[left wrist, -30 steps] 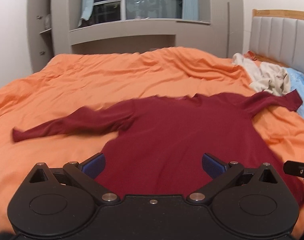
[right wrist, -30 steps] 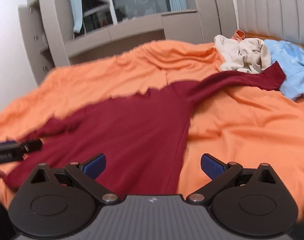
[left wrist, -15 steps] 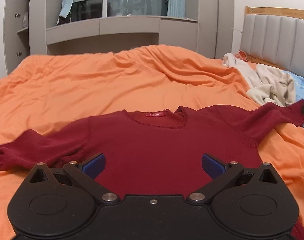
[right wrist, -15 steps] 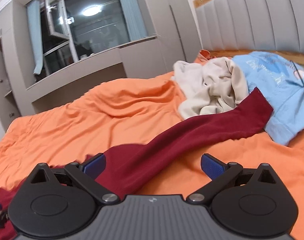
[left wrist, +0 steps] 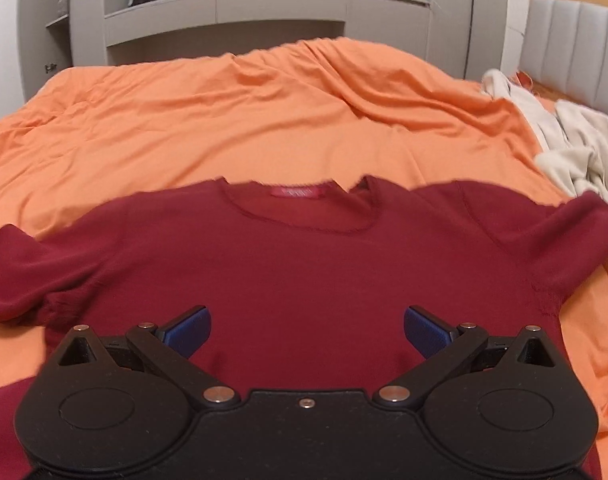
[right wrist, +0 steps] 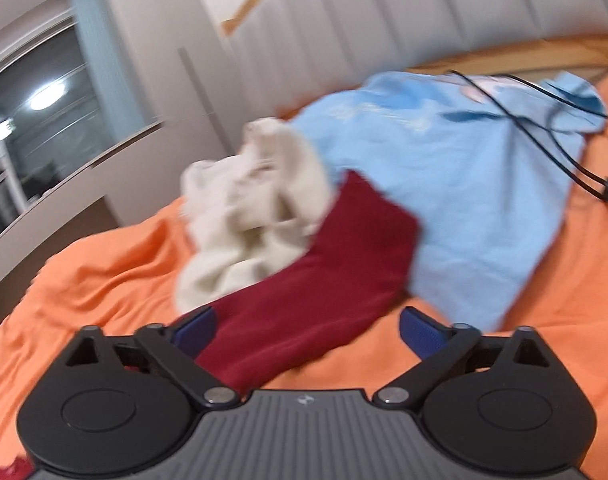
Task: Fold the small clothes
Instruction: 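Reach the right tool to the sleeve cuff and close on it, then carry the held sleeve across the shirt body with the right tool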
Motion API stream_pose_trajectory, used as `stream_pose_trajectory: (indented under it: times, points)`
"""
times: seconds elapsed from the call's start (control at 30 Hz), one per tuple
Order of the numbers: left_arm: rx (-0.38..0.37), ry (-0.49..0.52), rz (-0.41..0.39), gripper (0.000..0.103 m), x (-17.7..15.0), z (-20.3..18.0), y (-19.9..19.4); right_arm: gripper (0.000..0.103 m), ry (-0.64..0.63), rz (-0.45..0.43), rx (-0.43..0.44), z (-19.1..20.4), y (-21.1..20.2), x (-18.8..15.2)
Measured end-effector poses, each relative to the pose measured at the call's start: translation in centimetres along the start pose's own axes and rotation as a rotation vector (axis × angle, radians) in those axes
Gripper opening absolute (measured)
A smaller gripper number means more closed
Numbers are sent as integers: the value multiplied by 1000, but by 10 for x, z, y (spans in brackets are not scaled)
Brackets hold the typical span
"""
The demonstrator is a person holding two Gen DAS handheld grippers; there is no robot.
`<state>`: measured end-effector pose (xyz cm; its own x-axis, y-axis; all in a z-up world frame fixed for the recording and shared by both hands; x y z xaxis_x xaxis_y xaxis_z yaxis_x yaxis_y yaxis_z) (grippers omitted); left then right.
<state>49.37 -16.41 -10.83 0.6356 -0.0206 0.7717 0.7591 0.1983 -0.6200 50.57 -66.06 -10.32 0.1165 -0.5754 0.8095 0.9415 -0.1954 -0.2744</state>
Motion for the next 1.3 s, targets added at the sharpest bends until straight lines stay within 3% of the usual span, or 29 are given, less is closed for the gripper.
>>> stream_pose_trajectory:
  times: [0.23,0.3,0.4,0.43,0.47,0.53,0.7,0.93,1.1,1.3]
  points:
    - [-5,-11,48,103,-6,-7,14,59,80,-60,-71,-47,20,18]
    - [-7,-25,50,103,-5,-4,13,58,106,-83,-72,-55,22,21]
    - [2,-39,55,103,-4,2,13,47,135,-77,-50,-64,32,19]
    - [5,-39,58,103,-4,3,13,38,129,-70,-60,-65,35,17]
    - [8,-38,61,103,-4,5,12,22,123,-66,-73,-65,37,16]
    - [13,-36,62,103,-3,7,11,6,132,-74,-70,-66,37,14]
    - [26,-38,57,103,-1,13,6,5,126,-136,-69,-60,13,29]
    - [11,-49,62,103,0,21,-4,5,100,-154,-103,-52,-47,55]
    - [-24,-4,153,103,-12,19,1,5,66,-74,-131,-52,-62,55]
    - [-72,-49,147,102,-10,32,-18,5,-145,-59,-48,20,-79,56]
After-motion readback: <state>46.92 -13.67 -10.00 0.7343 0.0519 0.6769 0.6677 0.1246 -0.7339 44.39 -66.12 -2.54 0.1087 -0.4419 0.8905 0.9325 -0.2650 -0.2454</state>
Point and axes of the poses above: each gripper's, at about its wrist camera, not at the fingertips, and y roughly the way its jaws point, z to its left, x to its top, the point moved 8 cm from there along y, roughly the way its jaws point, and after that the axes turned 14 degrees about x, right-handed, at the moved point
